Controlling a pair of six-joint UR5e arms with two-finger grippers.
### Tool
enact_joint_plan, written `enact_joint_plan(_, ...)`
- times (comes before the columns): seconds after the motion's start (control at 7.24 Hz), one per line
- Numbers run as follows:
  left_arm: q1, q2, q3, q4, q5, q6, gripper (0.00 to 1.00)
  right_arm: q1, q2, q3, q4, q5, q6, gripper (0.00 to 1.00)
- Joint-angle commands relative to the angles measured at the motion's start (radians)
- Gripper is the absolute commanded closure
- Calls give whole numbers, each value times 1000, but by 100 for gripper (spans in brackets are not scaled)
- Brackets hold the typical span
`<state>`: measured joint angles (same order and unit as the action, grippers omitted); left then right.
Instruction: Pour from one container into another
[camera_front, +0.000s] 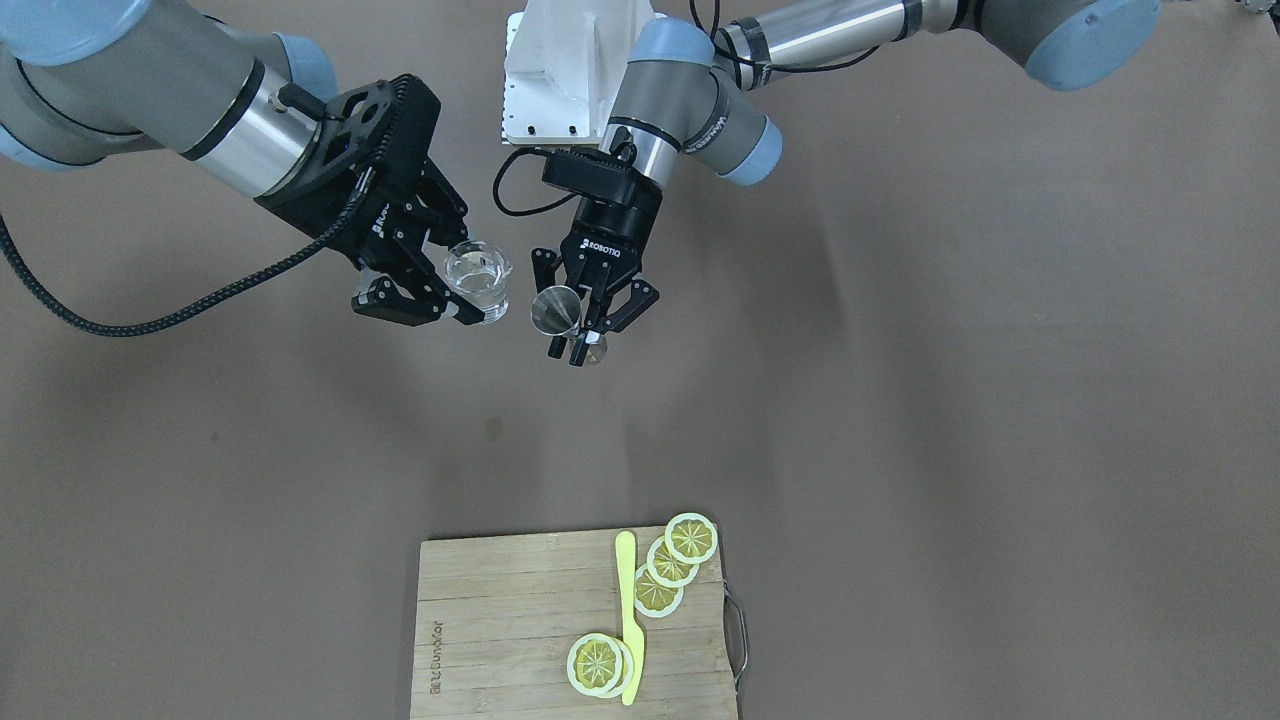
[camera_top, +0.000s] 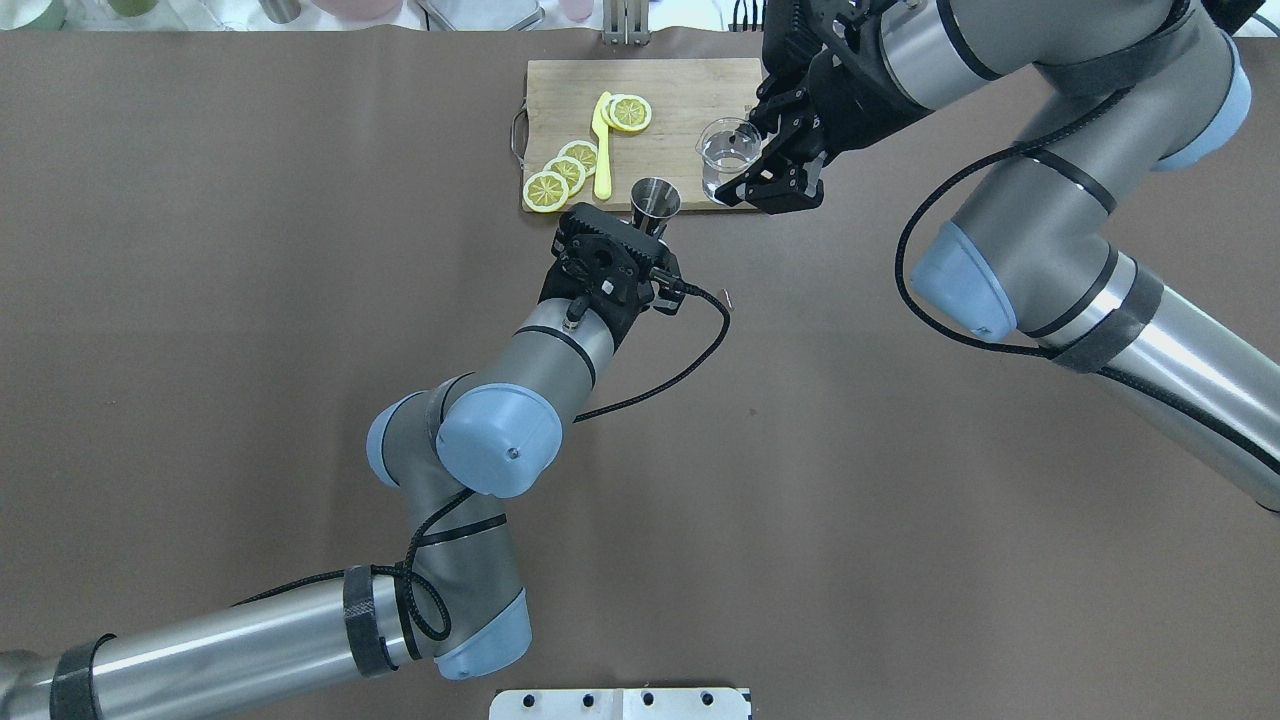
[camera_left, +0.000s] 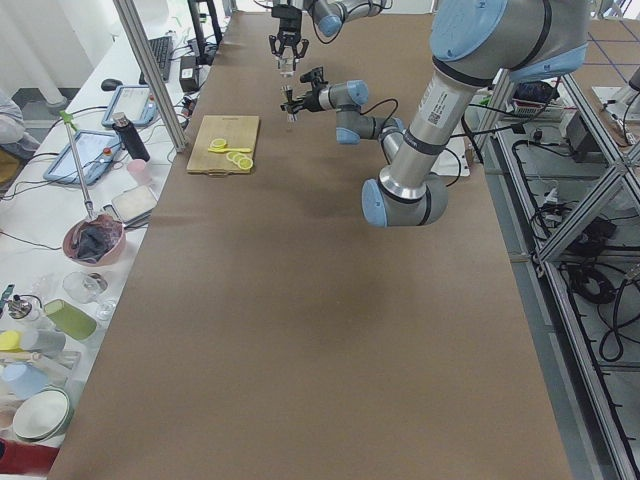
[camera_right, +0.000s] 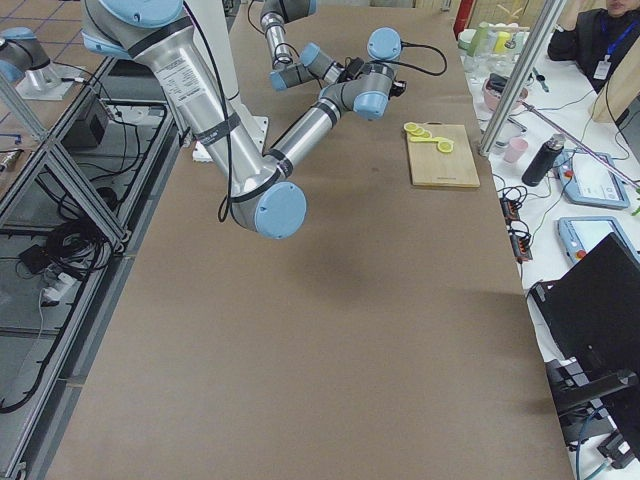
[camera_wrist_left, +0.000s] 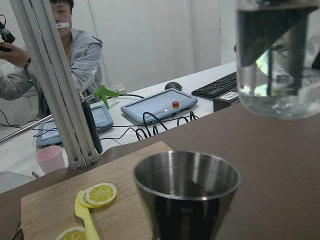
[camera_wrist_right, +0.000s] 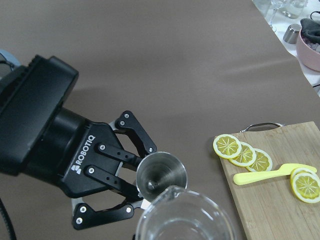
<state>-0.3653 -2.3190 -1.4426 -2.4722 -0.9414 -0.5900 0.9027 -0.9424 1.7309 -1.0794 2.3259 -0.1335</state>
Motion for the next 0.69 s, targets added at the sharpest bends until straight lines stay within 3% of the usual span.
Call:
enact_joint_plan(0.0, 2, -7, 16, -19, 12, -5, 100, -21, 4, 44, -112, -49, -99, 100)
enact_joint_plan(0.55, 3, -7, 60, -97, 36, -80, 100, -56, 14, 42, -175, -99, -161, 100)
